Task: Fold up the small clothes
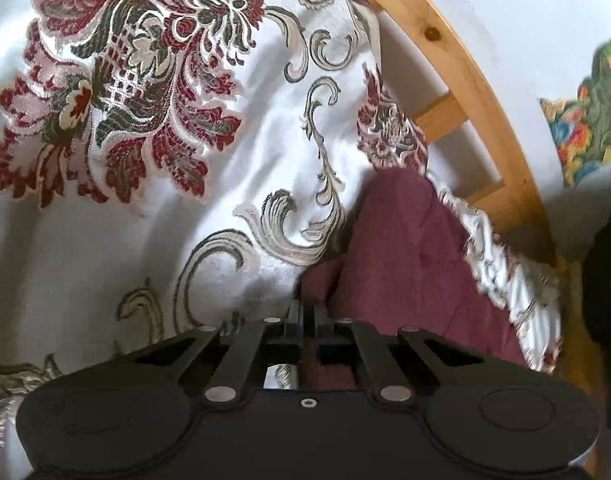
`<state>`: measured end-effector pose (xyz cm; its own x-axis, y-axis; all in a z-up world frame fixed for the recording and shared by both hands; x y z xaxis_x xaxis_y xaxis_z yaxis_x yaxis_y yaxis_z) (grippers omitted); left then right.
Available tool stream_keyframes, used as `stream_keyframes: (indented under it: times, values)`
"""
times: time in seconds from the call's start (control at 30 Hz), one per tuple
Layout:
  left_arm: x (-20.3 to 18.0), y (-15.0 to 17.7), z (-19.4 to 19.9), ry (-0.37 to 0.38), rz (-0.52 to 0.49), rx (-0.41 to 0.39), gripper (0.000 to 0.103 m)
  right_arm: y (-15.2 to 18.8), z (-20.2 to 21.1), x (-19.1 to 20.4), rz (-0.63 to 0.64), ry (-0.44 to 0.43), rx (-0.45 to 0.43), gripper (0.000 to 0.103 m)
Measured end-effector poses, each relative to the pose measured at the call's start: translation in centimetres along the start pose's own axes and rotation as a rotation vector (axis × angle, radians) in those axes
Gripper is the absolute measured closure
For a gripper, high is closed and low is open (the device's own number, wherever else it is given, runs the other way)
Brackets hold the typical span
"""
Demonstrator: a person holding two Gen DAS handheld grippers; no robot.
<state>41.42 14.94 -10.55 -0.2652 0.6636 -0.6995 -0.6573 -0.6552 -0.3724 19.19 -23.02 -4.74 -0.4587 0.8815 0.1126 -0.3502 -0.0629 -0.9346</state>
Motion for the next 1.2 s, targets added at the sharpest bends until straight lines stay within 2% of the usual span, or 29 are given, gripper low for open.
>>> stream_keyframes:
  times: [0.07,0.13,0.2,0.27,0.3,0.33,0.37,0.43,0.53,0.6,0.63,0.67,0.7,0.73,0.8,0.87,0.9,0.93,1.07,1.1,1.2]
  values:
    - [0.2,-0.2,0.5,0.021,0.039,-0.043,0.100,-0.1,-0.8,-1.2,-0.130,-0.044,-0.003,0.025]
    - [0.6,-0.2,0.8,-0.006,0.047,-0.068,0.100,-0.2,-1.9,-2.2,-0.244,-0.086,0.003,0.025]
    - [0.8,0.0,0.8,-0.058,-0.011,-0.066,0.100,-0.3,-3.4,-2.8,-0.321,-0.094,0.017,0.025]
    - [0.8,0.1,0.9,-0.075,-0.040,-0.065,0.100,-0.2,-4.6,-2.9,-0.345,-0.105,0.043,0.028]
    - [0.8,0.1,0.9,-0.074,-0.034,-0.064,0.100,0.0,-5.2,-2.5,-0.325,-0.101,0.065,0.031]
    - [0.8,0.1,0.9,-0.075,-0.027,-0.064,0.100,0.2,-5.5,-2.0,-0.285,-0.094,0.089,0.044]
    - [0.8,-0.1,0.9,-0.073,-0.025,-0.066,0.100,0.5,-5.8,-1.4,-0.226,-0.080,0.117,0.065]
    - [0.9,-0.4,0.8,-0.080,-0.026,-0.066,0.100,1.4,-6.4,0.0,-0.090,-0.030,0.171,0.080]
    - [1.3,-0.2,0.6,-0.083,-0.023,-0.040,0.097,2.1,-6.3,1.2,0.016,0.025,0.198,0.081]
    - [1.3,0.1,1.1,-0.079,-0.027,-0.039,0.089,2.2,-5.9,1.3,0.023,0.037,0.199,0.080]
    - [1.3,0.3,1.6,-0.087,-0.035,-0.042,0.086,2.2,-5.7,1.3,0.016,0.041,0.201,0.071]
    - [1.2,0.6,2.2,-0.102,-0.053,-0.047,0.078,2.2,-5.3,1.0,0.003,0.042,0.199,0.062]
    - [1.0,0.9,2.9,-0.118,-0.083,-0.050,0.068,2.2,-4.9,0.9,-0.009,0.038,0.197,0.058]
    - [0.8,1.3,3.6,-0.140,-0.130,-0.053,0.062,2.2,-4.5,0.7,-0.019,0.034,0.196,0.051]
    - [0.2,2.5,5.4,-0.180,-0.257,-0.065,0.044,1.9,-3.8,0.6,-0.033,0.032,0.194,0.042]
    - [-0.2,4.1,7.4,-0.204,-0.393,-0.064,0.033,1.9,-2.8,0.5,-0.043,0.031,0.196,0.024]
    - [-0.3,5.0,8.4,-0.210,-0.441,-0.056,0.027,1.8,-2.4,0.5,-0.047,0.036,0.200,0.021]
    - [-0.2,5.9,9.3,-0.206,-0.474,-0.042,0.024,1.9,-1.9,0.5,-0.052,0.041,0.203,0.016]
    - [0.8,9.4,12.2,-0.180,-0.507,0.037,0.006,2.3,-0.1,0.3,-0.109,0.059,0.232,0.003]
    - [1.2,10.2,12.7,-0.182,-0.511,0.048,0.003,2.6,0.3,0.4,-0.133,0.060,0.243,0.003]
    - [2.3,12.0,13.8,-0.195,-0.530,0.076,0.003,3.6,1.4,0.6,-0.183,0.076,0.292,0.001]
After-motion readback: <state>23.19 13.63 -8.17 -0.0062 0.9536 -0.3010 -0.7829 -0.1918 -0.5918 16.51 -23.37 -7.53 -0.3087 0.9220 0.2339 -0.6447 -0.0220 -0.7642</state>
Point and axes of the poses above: each gripper's, at about its wrist camera, not at the fingertips, and z roughly against the way its jaws point, x to its left, y to its underside, the point moved 6 cm from there along -z, roughly the way its jaws point, and after that the axes turned 4 degrees about x, right-handed, at the moved point
